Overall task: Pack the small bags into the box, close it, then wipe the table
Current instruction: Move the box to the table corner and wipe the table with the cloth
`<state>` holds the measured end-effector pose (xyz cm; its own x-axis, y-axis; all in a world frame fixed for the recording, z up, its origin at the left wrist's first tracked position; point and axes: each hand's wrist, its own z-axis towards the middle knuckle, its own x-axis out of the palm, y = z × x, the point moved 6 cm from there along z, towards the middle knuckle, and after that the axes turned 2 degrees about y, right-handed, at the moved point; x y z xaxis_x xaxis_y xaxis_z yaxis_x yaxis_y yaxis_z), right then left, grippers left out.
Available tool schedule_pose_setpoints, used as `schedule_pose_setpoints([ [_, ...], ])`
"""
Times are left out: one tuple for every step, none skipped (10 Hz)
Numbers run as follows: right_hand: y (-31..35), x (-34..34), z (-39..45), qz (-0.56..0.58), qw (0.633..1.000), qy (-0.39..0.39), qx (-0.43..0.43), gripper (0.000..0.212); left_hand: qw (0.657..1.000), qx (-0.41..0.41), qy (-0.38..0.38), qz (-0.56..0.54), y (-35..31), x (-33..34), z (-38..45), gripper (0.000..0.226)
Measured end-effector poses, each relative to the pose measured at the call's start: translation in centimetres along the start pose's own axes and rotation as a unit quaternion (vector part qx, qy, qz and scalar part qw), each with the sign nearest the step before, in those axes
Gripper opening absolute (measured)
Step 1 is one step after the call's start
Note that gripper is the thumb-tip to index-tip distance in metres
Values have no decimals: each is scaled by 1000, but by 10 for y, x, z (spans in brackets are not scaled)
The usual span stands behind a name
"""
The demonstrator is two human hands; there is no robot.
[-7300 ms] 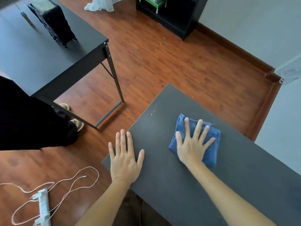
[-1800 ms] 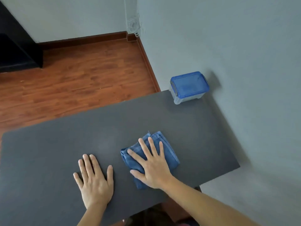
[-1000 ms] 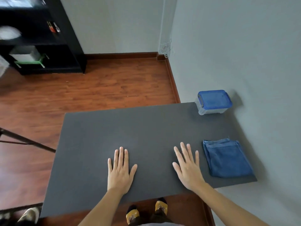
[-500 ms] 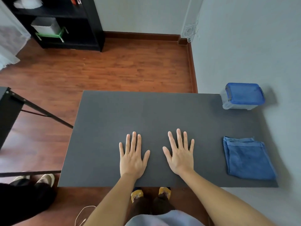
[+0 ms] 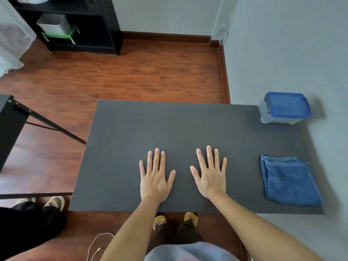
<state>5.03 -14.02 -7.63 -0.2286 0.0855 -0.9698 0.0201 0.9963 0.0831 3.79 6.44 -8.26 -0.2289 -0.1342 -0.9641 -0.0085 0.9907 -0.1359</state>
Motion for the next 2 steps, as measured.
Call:
schedule_pose_setpoints([
  [6, -5, -5, 28, 999, 19, -10, 65, 1000, 3, -5, -2, -1, 0, 0, 71],
  [1, -27, -1, 235, 970, 36, 43, 49, 1000, 4, -10, -11, -2, -3, -1, 71],
])
